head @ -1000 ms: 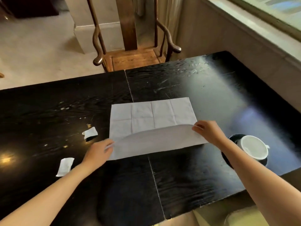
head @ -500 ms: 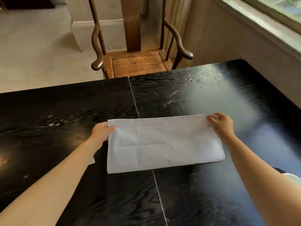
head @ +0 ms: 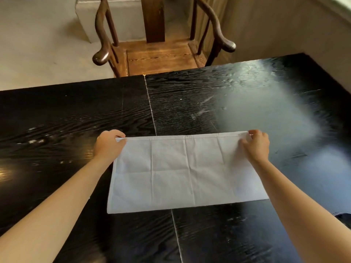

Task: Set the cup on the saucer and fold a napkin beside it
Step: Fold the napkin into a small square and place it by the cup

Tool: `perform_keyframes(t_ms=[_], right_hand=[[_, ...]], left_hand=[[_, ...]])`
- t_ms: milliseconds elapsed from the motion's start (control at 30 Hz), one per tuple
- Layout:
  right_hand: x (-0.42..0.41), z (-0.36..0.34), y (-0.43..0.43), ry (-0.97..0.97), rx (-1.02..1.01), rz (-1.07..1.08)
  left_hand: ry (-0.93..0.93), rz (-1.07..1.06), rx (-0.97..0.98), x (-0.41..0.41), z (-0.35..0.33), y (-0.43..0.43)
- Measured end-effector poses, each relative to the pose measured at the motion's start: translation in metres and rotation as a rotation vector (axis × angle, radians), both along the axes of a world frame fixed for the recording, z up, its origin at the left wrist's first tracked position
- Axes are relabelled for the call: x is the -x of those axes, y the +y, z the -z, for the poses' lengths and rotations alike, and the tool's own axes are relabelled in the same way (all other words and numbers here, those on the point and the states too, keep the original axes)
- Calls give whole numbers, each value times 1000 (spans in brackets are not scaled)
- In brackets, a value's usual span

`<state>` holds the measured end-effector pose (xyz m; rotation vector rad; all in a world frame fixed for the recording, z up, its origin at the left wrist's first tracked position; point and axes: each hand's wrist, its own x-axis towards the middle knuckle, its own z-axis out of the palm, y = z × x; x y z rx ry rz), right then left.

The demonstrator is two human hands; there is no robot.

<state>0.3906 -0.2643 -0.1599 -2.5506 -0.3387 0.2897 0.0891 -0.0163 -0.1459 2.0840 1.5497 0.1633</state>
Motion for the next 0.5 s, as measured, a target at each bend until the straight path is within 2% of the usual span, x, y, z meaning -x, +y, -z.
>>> perform_keyframes(t_ms=[200, 500], right_hand=[[-14, 0, 0, 7, -3, -70], [-42, -3, -2, 58, 80, -295]], left_hand=[[76, 225, 33, 8, 6, 20], [184, 344, 164, 10, -1, 35]])
